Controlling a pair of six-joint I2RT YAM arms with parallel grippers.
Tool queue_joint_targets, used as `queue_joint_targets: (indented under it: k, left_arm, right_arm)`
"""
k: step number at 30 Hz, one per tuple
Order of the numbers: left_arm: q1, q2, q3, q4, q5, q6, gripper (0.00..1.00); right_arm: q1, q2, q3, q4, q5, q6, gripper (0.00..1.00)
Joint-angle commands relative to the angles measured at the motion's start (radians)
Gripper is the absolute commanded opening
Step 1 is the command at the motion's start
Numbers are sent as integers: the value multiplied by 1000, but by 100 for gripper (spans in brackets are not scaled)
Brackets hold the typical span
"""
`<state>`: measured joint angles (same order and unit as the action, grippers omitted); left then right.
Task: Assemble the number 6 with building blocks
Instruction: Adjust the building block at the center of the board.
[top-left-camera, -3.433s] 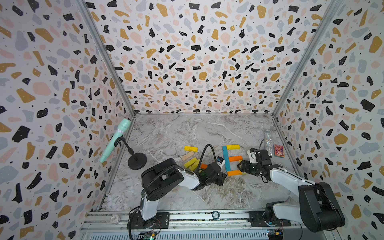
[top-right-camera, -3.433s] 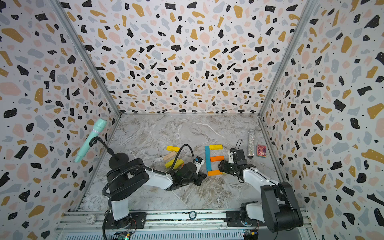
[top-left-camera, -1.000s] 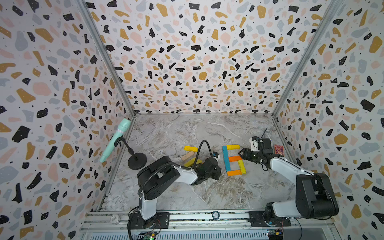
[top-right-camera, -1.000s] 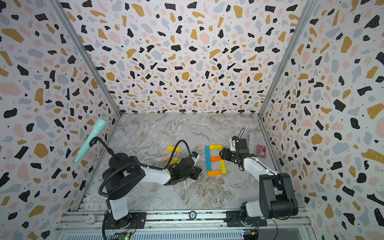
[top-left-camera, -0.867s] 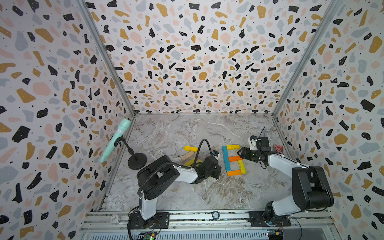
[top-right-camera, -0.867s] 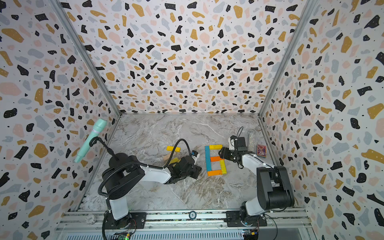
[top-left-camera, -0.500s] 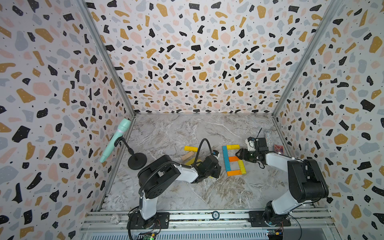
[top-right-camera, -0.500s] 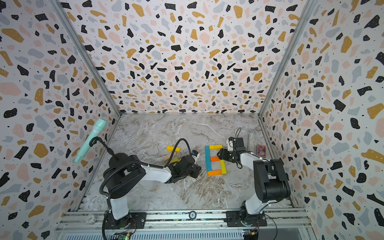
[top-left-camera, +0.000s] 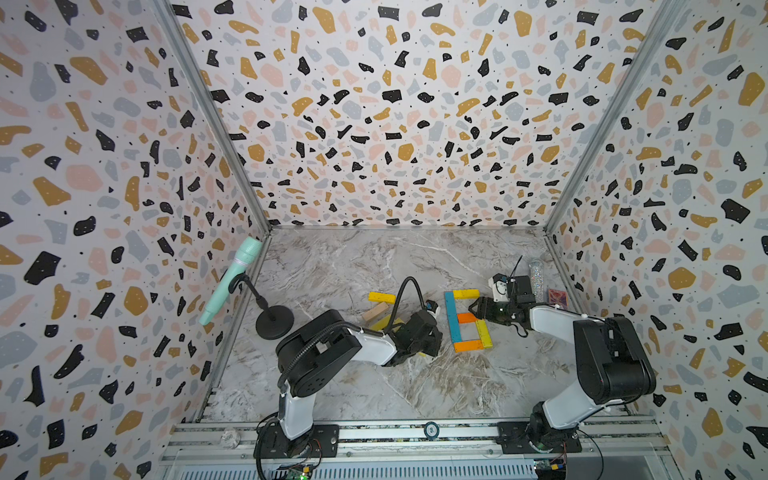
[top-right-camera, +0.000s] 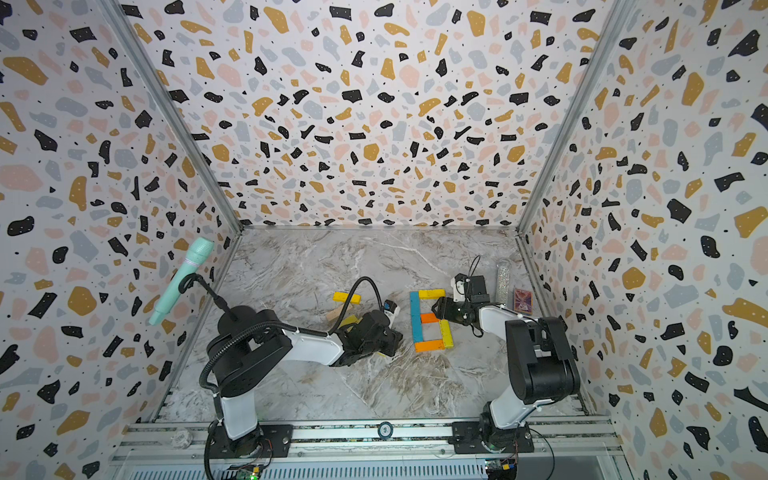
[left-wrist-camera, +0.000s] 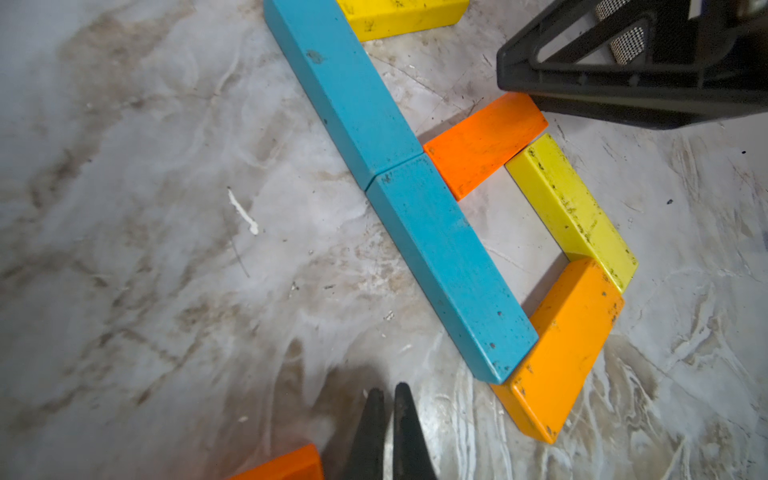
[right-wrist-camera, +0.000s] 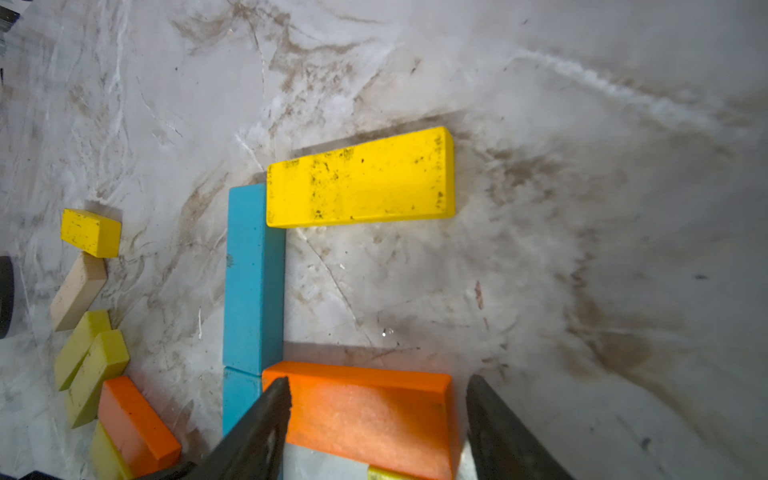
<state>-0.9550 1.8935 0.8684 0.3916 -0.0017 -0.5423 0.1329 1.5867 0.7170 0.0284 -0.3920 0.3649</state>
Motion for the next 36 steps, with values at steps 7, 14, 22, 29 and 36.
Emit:
queue_joint_targets:
  k: [7, 14, 22, 29, 36]
  left_arm:
    - [6, 7, -8, 9, 4, 12, 0]
    - [7, 2, -14, 9, 2, 13, 0]
    - [7, 7, -13, 18, 9, 17, 0]
    - [7, -25, -1, 7, -3, 31, 0]
    - [24, -266, 89, -126, -151, 130, 0]
  right_arm:
    - [22, -4, -32, 10, -1, 19, 68]
    - [25, -2, -31, 9, -1, 23, 69]
    - [27, -18, -31, -2, 16, 23, 69]
    - [27, -63, -8, -17, 15, 21, 69]
    - [73, -251, 38, -91, 54, -40, 69]
